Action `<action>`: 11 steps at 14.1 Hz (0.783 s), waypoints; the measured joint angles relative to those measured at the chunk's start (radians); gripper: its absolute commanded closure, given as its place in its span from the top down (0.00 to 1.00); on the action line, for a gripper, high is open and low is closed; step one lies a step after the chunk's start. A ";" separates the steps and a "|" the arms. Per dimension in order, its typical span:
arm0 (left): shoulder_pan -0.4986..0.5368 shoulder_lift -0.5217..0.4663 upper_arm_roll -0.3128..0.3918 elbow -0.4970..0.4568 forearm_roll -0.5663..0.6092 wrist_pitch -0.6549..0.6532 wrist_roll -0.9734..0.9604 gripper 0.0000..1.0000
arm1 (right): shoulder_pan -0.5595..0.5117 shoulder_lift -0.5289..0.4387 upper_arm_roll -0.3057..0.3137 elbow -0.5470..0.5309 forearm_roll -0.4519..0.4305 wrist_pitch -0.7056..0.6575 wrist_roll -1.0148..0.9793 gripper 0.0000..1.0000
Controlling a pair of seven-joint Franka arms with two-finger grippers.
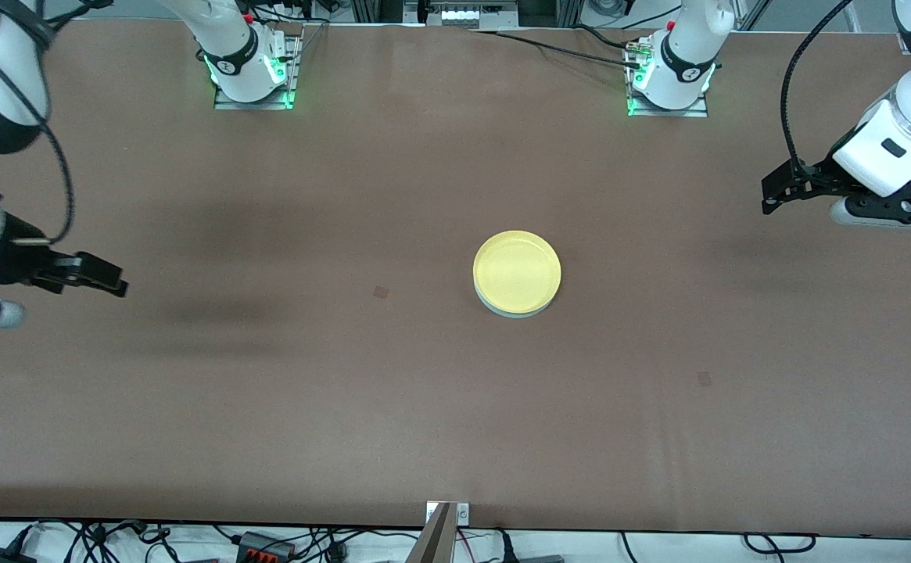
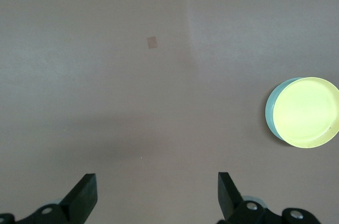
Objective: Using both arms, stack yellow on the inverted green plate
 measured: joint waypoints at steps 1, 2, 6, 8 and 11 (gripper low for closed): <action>0.000 0.000 0.000 0.000 0.000 0.000 0.000 1.00 | -0.047 -0.015 0.031 -0.001 -0.006 -0.001 -0.008 1.00; 0.000 0.000 0.000 0.000 0.000 0.000 0.000 1.00 | -0.083 -0.029 0.051 -0.005 -0.017 -0.003 -0.020 1.00; 0.000 0.000 0.000 0.000 0.000 0.000 0.000 1.00 | -0.118 -0.069 0.065 -0.031 -0.064 -0.034 -0.071 1.00; 0.000 0.000 0.001 0.000 0.000 0.000 0.000 1.00 | -0.117 -0.080 0.072 -0.038 -0.104 -0.080 -0.075 1.00; 0.003 0.000 0.004 0.000 0.000 -0.004 0.000 1.00 | -0.117 -0.106 0.078 -0.066 -0.126 -0.093 -0.084 1.00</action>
